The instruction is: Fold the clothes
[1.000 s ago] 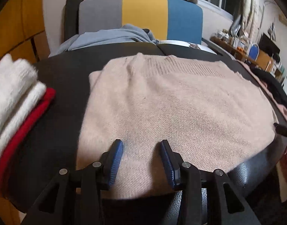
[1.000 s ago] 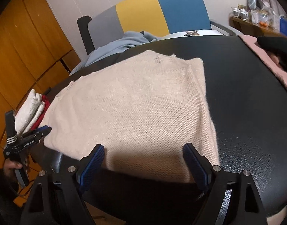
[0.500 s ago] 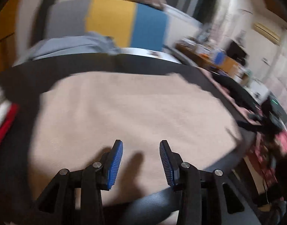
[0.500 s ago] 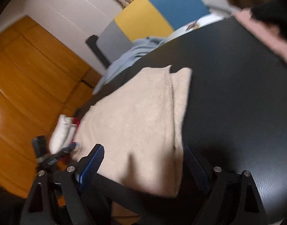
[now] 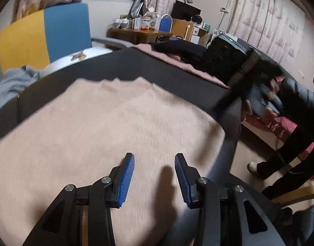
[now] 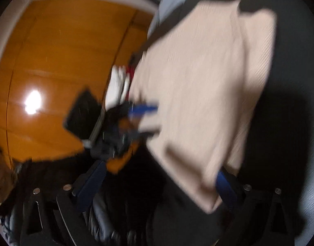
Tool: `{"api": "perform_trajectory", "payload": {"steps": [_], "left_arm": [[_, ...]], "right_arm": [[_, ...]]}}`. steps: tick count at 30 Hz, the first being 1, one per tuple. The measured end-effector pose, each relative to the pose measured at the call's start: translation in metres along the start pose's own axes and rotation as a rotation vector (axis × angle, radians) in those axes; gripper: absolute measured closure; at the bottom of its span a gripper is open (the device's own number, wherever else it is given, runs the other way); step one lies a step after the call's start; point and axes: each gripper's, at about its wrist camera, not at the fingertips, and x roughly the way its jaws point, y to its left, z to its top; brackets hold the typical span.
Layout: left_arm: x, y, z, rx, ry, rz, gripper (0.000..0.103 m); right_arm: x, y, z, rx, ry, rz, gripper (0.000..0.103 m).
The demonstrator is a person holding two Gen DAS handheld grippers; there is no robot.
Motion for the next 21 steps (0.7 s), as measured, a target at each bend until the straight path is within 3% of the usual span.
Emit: {"api": "perform_trajectory", "payload": {"steps": [4,8,13,17,21], "left_arm": [[0.034,0.001,0.018,0.001,0.066,-0.003,0.062],[0.048,-0.001,0.021,0.043,0.071,0.034,0.059],[0.037,0.001,0.014,-0.042,0.017,0.022,0.06],[0.004,0.012,0.003,-0.14,-0.046,0.006,0.059],[-0.044,0.051,-0.028,-0.28,-0.103,0.079,0.06]], "right_arm": [[0.031,0.012,-0.01,-0.049,0.183,-0.037,0.001],[0.029,0.012,-0.021,-0.048,0.223,-0.103,0.001],[0.003,0.019,-0.037,-0.009,0.086,-0.222,0.001],[-0.018,0.026,-0.05,0.024,-0.031,-0.32,0.0],[-0.033,0.061,-0.036,-0.055,-0.195,-0.353,0.0]]}}
